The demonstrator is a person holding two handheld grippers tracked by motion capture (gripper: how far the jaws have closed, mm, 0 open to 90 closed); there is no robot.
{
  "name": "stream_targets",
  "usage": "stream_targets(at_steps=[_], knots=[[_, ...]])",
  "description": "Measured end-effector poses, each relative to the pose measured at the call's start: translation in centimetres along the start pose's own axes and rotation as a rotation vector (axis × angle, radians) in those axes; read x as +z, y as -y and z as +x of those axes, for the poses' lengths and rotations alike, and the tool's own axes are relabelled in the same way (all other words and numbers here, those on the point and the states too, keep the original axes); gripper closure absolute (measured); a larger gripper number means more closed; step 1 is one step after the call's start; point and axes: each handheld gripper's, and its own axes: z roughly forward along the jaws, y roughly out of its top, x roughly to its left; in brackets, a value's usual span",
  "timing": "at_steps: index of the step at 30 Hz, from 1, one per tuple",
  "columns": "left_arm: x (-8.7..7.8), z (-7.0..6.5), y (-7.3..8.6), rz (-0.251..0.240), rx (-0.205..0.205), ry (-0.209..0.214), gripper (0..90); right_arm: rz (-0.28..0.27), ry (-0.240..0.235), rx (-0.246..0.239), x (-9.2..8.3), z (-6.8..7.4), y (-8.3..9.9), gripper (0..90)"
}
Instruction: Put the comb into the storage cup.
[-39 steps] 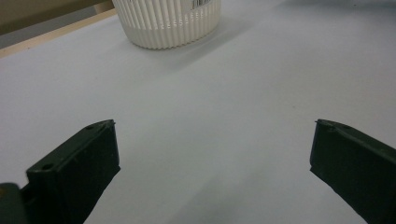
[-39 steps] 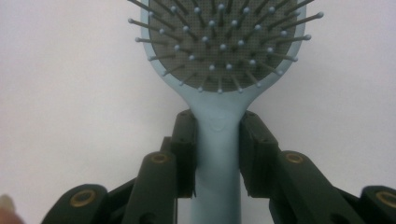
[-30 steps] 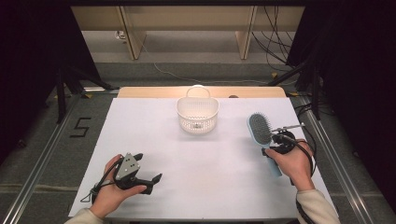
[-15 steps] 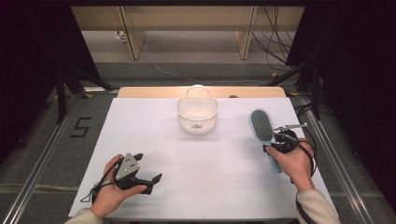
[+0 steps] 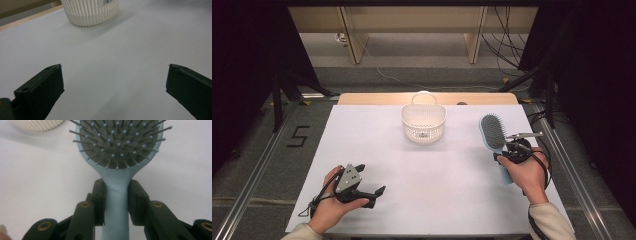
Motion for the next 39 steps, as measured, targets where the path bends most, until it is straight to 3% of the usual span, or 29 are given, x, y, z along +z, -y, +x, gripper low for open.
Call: stream_targets(at_steps=[12, 31, 39], knots=[[0.0, 0.0, 0.0, 0.0, 0.001, -0.001, 0.7, -0.057, 0.008, -0.009, -0.01, -0.09, 0.0, 70.5], [0.03, 0.01, 0.03, 0.001, 0.0, 0.001, 1.0, -0.089, 0.0, -0.042, 0.21, 0.29, -0.13, 70.4], [0.04, 0.02, 0.03, 0.001, 0.0, 0.002, 1.0, -0.139, 0.009, -0.054, -0.1, 0.55, -0.35, 70.5]])
